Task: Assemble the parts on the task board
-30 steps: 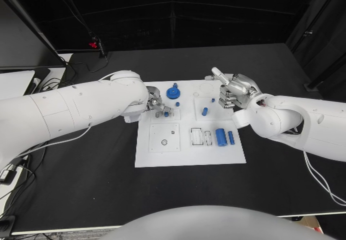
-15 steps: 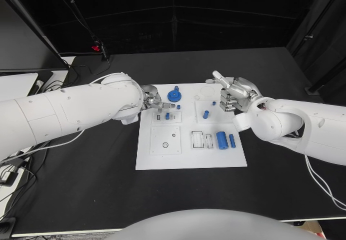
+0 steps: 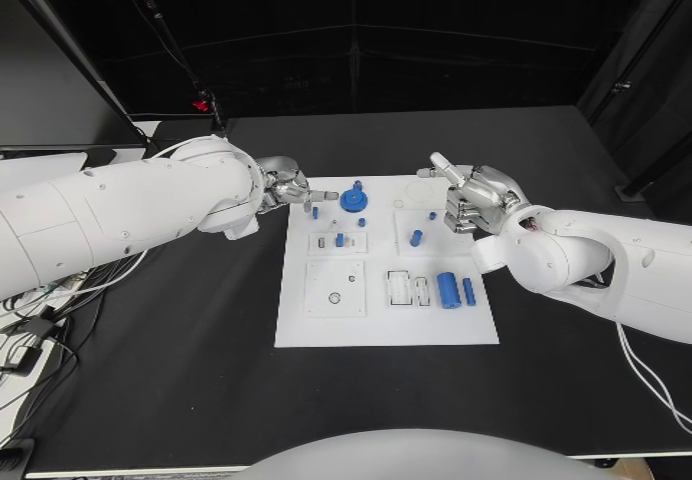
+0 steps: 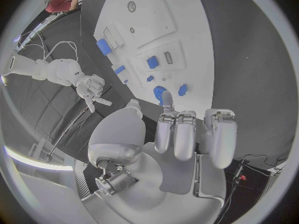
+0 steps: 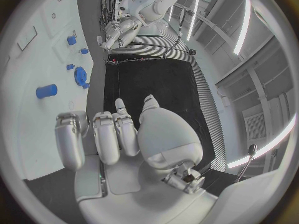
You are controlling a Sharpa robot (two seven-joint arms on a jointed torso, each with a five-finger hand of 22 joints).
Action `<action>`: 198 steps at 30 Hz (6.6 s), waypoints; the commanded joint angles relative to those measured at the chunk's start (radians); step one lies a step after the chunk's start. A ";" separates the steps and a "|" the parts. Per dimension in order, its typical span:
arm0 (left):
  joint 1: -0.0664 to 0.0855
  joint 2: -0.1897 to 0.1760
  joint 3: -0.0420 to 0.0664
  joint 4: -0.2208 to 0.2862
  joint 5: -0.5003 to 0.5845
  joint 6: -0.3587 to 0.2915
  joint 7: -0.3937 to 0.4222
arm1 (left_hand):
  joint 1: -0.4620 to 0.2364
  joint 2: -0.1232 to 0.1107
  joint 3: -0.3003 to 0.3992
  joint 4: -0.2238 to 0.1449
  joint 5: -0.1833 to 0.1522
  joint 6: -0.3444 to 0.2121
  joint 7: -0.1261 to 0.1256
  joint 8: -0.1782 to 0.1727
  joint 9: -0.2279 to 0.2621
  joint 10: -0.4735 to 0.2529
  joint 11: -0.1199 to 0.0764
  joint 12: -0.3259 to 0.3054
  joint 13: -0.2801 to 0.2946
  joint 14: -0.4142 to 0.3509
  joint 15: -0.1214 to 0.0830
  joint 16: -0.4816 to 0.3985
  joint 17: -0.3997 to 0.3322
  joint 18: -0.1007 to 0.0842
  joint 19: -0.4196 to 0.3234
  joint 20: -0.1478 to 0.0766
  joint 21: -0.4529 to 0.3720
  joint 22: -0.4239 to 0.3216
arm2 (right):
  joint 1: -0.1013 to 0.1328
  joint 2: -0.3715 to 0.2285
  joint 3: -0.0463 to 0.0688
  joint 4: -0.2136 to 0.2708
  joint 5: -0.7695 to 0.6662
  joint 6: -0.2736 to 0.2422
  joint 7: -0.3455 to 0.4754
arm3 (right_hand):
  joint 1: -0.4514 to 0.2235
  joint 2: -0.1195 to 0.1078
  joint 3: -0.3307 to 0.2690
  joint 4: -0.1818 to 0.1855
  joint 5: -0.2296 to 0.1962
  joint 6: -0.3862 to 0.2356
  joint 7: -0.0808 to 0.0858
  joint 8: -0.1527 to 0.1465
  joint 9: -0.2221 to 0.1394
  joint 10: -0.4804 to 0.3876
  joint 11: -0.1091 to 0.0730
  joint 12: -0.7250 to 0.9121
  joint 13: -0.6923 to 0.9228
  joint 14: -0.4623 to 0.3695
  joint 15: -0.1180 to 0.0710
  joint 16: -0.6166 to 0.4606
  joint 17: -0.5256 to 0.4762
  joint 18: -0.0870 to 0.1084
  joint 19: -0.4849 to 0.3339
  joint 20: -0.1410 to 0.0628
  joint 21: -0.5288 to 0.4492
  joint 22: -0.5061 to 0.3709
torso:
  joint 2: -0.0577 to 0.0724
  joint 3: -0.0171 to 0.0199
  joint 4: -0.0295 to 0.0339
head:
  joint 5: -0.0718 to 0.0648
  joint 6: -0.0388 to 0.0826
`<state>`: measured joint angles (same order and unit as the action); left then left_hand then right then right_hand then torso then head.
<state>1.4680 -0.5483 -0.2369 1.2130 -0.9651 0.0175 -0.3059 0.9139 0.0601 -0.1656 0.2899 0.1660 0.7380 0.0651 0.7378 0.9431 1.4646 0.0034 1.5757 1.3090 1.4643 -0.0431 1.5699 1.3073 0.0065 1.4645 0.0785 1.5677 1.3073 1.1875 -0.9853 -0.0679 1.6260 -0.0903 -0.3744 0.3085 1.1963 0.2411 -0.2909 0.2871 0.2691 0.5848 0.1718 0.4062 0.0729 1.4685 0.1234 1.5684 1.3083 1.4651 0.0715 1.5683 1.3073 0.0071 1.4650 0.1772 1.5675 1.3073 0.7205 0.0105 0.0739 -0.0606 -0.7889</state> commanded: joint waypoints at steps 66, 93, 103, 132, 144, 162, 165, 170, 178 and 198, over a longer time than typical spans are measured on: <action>-0.047 0.236 0.001 -0.427 -0.096 0.243 0.058 | 0.053 0.066 -0.046 0.003 -0.010 0.061 0.001 -0.076 -0.044 0.106 0.004 -0.005 0.262 0.107 -0.003 0.001 0.263 -0.006 0.106 -0.005 0.003 0.263 | -0.003 0.016 0.000 -0.005 0.000 0.004 -0.004 | 0.002 0.011 -0.002 0.002 0.004 -0.008 0.027 0.009 0.001 0.102 0.003 0.002 0.263 0.106 0.001 0.002 0.263 -0.007 0.106 0.005 0.003 0.263 | 0.001 -0.0005 -0.0013 | 0.042 0.032; -0.057 0.264 0.001 -0.453 -0.096 0.238 0.033 | 0.048 0.116 -0.065 0.002 0.001 0.069 0.002 -0.108 -0.055 0.106 0.005 -0.005 0.262 0.107 0.000 0.001 0.263 -0.006 0.106 -0.003 0.003 0.263 | -0.003 0.024 0.000 -0.003 0.000 0.006 -0.003 | 0.002 0.011 -0.002 0.002 0.004 -0.009 0.027 0.010 0.001 0.102 0.003 0.002 0.263 0.106 0.001 0.002 0.263 -0.007 0.106 0.005 0.003 0.263 | 0.002 -0.0015 -0.0032 | 0.037 0.030; -0.058 0.268 0.001 -0.460 -0.096 0.247 0.036 | 0.142 0.134 -0.057 0.000 0.141 0.077 -0.003 -0.131 -0.056 0.106 0.001 -0.005 0.262 0.107 -0.002 0.001 0.263 -0.006 0.106 -0.004 0.003 0.263 | -0.003 0.028 0.000 -0.004 0.000 0.006 -0.003 | 0.002 0.011 -0.002 0.002 0.004 -0.009 0.027 0.010 0.001 0.102 0.003 0.002 0.263 0.106 0.001 0.002 0.263 -0.007 0.106 0.005 0.003 0.263 | 0.001 -0.0002 -0.0008 | 0.035 0.028; -0.060 0.274 0.001 -0.461 -0.096 0.266 0.040 | 0.243 0.152 -0.031 0.002 0.245 0.076 -0.007 -0.154 -0.056 0.106 -0.003 -0.005 0.262 0.107 -0.006 0.001 0.263 -0.006 0.106 -0.007 0.003 0.263 | -0.003 0.029 0.000 -0.006 0.000 0.004 -0.005 | 0.002 0.011 -0.002 0.002 0.004 -0.009 0.027 0.010 0.001 0.102 0.003 0.002 0.263 0.106 0.001 0.002 0.263 -0.007 0.106 0.005 0.003 0.263 | 0.001 -0.0005 -0.0011 | 0.034 0.018; -0.060 0.277 0.001 -0.458 -0.095 0.262 0.048 | 0.254 0.161 -0.023 0.003 0.254 0.077 -0.008 -0.157 -0.056 0.106 -0.003 -0.005 0.262 0.107 -0.006 0.001 0.263 -0.006 0.106 -0.007 0.003 0.263 | -0.003 0.031 0.000 -0.008 0.000 0.005 -0.006 | 0.002 0.011 -0.002 0.002 0.004 -0.009 0.027 0.010 0.001 0.102 0.003 0.002 0.263 0.106 0.001 0.002 0.263 -0.007 0.106 0.005 0.003 0.263 | 0.001 -0.0004 -0.0014 | 0.030 0.014; -0.061 0.282 0.001 -0.461 -0.095 0.265 0.046 | 0.258 0.164 -0.020 0.002 0.256 0.077 -0.008 -0.158 -0.056 0.106 -0.004 -0.005 0.262 0.107 -0.006 0.001 0.263 -0.006 0.106 -0.007 0.003 0.263 | -0.003 0.034 0.000 -0.010 0.000 0.006 -0.007 | 0.005 0.012 -0.002 0.002 0.006 -0.012 0.027 0.013 0.001 0.102 0.003 0.002 0.263 0.106 0.001 0.002 0.263 -0.007 0.106 0.005 0.003 0.263 | 0.001 -0.0002 -0.0005 | 0.025 0.009; -0.061 0.282 0.001 -0.461 -0.095 0.264 0.045 | 0.267 0.167 -0.015 0.002 0.258 0.076 -0.009 -0.159 -0.055 0.106 -0.004 -0.005 0.262 0.107 -0.007 0.001 0.263 -0.006 0.106 -0.008 0.003 0.263 | -0.003 0.034 0.000 -0.010 0.000 0.005 -0.007 | 0.005 0.012 -0.002 0.002 0.006 -0.012 0.027 0.013 0.001 0.102 0.003 0.002 0.263 0.106 0.001 0.002 0.263 -0.007 0.106 0.005 0.003 0.263 | 0.001 0.0001 -0.0004 | 0.024 0.008; -0.061 0.282 0.001 -0.461 -0.095 0.264 0.045 | 0.299 0.165 -0.002 0.001 0.263 0.075 -0.011 -0.162 -0.054 0.106 -0.006 -0.005 0.262 0.107 -0.008 0.001 0.263 -0.006 0.106 -0.008 0.003 0.263 | -0.003 0.035 0.000 -0.011 0.000 0.006 -0.007 | 0.005 0.012 -0.002 0.002 0.006 -0.012 0.027 0.013 0.001 0.102 0.003 0.002 0.263 0.106 0.001 0.002 0.263 -0.007 0.106 0.005 0.003 0.263 | 0.001 -0.0002 -0.0002 | 0.023 0.008; -0.062 0.282 0.001 -0.461 -0.095 0.261 0.047 | 0.388 0.153 0.056 0.004 0.368 0.073 -0.015 -0.170 -0.051 0.106 -0.010 -0.005 0.262 0.107 -0.011 0.001 0.263 -0.006 0.106 -0.012 0.003 0.263 | -0.003 0.035 0.000 -0.011 0.000 0.006 -0.007 | 0.005 0.012 -0.002 0.002 0.007 -0.013 0.027 0.014 0.001 0.102 0.003 0.002 0.263 0.106 0.001 0.002 0.263 -0.007 0.106 0.006 0.003 0.263 | 0.001 -0.0002 -0.0005 | 0.022 0.006; -0.062 0.277 0.001 -0.463 -0.095 0.234 0.091 | 0.457 0.126 0.261 0.004 0.458 0.112 -0.011 -0.184 -0.049 0.106 -0.007 -0.005 0.262 0.107 -0.010 0.001 0.263 -0.006 0.106 -0.012 0.003 0.263 | -0.003 0.036 0.000 -0.015 0.000 0.006 -0.011 | 0.006 0.013 -0.002 0.002 0.008 -0.014 0.027 0.015 0.001 0.102 0.003 0.002 0.263 0.106 0.001 0.002 0.263 -0.007 0.106 0.006 0.003 0.263 | 0.001 -0.0003 -0.0004 | 0.018 0.008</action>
<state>1.4042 -0.2708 -0.2366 0.7505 -1.0579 0.2626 -0.2388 1.3181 0.1349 0.0867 0.2948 0.6209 0.8424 0.0574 0.5557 0.8956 1.4662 0.0027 1.5664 1.3074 1.4654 -0.0484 1.5699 1.3073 0.0064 1.4646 0.0713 1.5677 1.3073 1.1827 -0.9506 -0.0681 1.6100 -0.0903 -0.3741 0.2948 1.2016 0.2464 -0.2909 0.2871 0.2727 0.5762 0.1704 0.4174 0.0727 1.4685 0.1234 1.5684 1.3082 1.4651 0.0715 1.5684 1.3073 0.0070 1.4649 0.1772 1.5675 1.3073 0.7211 0.0102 0.0734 -0.0407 -0.7813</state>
